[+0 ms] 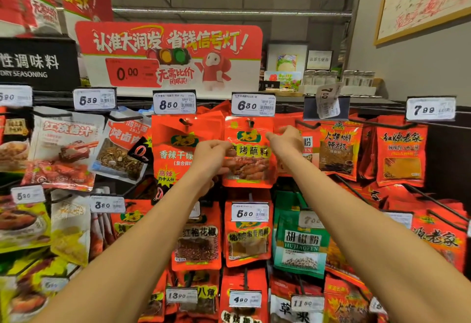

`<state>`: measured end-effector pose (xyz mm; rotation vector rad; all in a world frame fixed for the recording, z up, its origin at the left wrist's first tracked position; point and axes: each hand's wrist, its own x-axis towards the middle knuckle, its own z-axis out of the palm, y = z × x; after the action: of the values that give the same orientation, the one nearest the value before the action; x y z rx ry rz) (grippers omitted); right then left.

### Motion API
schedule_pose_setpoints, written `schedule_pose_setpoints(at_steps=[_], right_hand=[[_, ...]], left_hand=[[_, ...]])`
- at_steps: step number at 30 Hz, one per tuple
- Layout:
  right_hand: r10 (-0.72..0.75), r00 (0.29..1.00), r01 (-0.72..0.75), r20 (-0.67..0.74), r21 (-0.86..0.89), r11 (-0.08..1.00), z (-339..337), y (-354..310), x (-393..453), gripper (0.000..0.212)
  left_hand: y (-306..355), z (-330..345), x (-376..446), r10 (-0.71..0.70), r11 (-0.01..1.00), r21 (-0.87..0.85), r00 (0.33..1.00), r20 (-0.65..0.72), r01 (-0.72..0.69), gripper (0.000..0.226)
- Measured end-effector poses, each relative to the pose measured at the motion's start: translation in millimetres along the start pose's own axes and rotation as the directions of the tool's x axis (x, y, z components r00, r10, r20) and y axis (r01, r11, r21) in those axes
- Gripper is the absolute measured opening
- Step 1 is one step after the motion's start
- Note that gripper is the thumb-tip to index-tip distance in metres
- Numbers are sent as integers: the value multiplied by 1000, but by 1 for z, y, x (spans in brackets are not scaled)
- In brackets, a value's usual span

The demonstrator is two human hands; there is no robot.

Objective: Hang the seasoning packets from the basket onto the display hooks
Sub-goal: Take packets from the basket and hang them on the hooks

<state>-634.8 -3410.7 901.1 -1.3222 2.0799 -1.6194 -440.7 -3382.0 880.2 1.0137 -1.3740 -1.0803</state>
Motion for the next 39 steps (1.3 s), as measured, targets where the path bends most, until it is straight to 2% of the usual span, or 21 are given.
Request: schedule_pose_setpoints(at_steps=[2,3,5,6,10,14,18,21,24,29,34,39], right_hand=[[-15,1000,15,-8,34,999,-20,13,-12,24],[-9,1000,8,6,128,992,-30,20,-18,16],[20,992,-63,128,335,940,-52,32,-35,11],[4,982,-77,191,378,923,-64,38,-44,10],[-63,931,-93,359,402,911,-114,70,-78,14],[-49,888,-175,458,432,885,-148,124,-113,19],[70,841,-332,536,411,849,-159,205,-145,20],[214,771,-472,600,312,825,-154,273,-173,18],[370,663,-605,651,176,776,-145,342,-210,22],[615,450,-696,648,-177,696,-130,452,-289,24],[801,251,-750,544,-414,516,-115,552,-372,22],[921,46,-769,387,-575,280,-85,658,-463,11]], left_hand=[[1,0,-8,-19,1000,-22,1000,14,19,17],[1,0,-12,-29,999,-29,999,22,29,19],[0,1,-22,-42,998,-36,998,39,43,21],[0,2,-28,-42,998,-38,998,51,44,21],[-6,11,-60,-50,998,-44,995,87,54,21],[-36,33,-103,-118,990,-65,991,64,122,22],[-97,56,-157,-263,962,-72,965,10,263,23],[-155,73,-203,-419,905,-95,907,-42,414,23],[-214,90,-250,-603,795,-135,796,-58,592,22],[-315,110,-333,-852,522,-114,511,-114,846,15],[-420,107,-408,-945,303,-114,283,-166,946,15],[-533,97,-472,-980,71,-118,47,-196,990,11]])
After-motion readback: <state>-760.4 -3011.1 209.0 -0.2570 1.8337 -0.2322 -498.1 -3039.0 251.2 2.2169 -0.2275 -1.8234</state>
